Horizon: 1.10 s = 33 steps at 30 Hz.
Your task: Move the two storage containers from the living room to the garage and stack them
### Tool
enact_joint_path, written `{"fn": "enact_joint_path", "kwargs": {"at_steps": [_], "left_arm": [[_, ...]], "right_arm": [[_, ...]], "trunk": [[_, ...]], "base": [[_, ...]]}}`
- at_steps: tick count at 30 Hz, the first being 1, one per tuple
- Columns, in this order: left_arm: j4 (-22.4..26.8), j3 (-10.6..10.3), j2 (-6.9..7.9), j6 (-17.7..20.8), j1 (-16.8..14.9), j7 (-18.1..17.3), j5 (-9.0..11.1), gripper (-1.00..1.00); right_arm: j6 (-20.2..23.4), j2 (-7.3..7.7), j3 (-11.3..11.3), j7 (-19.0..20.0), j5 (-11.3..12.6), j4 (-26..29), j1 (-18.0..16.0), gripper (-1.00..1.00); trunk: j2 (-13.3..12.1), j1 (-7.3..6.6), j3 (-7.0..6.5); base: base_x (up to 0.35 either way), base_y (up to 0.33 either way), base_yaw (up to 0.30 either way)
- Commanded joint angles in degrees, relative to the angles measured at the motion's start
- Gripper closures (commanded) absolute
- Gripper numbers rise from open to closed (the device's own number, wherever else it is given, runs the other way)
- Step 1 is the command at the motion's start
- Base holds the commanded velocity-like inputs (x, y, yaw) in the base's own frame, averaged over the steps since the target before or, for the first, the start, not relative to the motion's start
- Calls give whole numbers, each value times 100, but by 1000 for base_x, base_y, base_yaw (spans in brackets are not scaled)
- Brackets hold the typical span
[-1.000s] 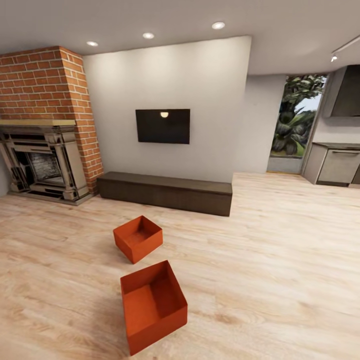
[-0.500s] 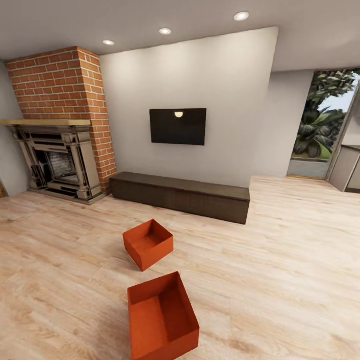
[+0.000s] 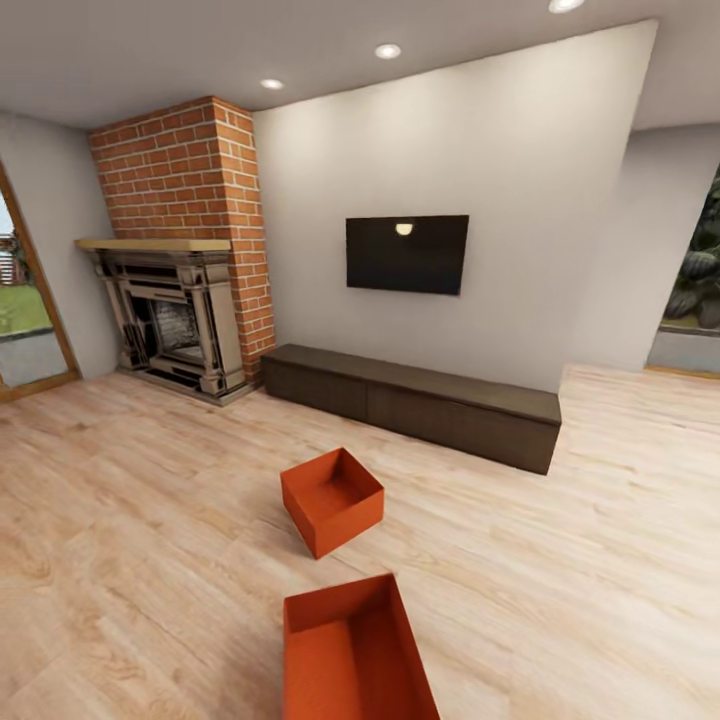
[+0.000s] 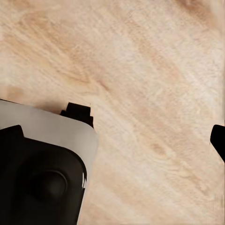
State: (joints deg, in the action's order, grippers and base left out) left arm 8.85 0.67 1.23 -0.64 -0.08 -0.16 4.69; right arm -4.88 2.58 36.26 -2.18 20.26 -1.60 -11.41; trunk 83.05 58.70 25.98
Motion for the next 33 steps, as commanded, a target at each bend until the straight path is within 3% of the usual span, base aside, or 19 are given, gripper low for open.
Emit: {"fn": "enact_joint_path", "kwargs": {"at_steps": [1,10,26,33], "left_arm": [[2,3,0,-7,-1,-2,49,-100],[11,3,0,-7,-1,1,49,-100],[22,3,-8,-7,-1,7,49,-100],[20,3,-1,-7,-1,-1,49,-100]], "right_arm": [[-32,-3,48,-1,48,-16,-5,-100],[-33,-3,48,-1,51,-16,-5,-100],[-33,5,48,-1,48,-16,-7,-100],[-31,6,48,-1,48,-16,-5,-100]], "trunk": [[2,3,5],[2,3,5],[2,3,5],[2,3,5]], "base": [[323,0,269],[273,0,264],[8,0,102],[241,0,12]]}}
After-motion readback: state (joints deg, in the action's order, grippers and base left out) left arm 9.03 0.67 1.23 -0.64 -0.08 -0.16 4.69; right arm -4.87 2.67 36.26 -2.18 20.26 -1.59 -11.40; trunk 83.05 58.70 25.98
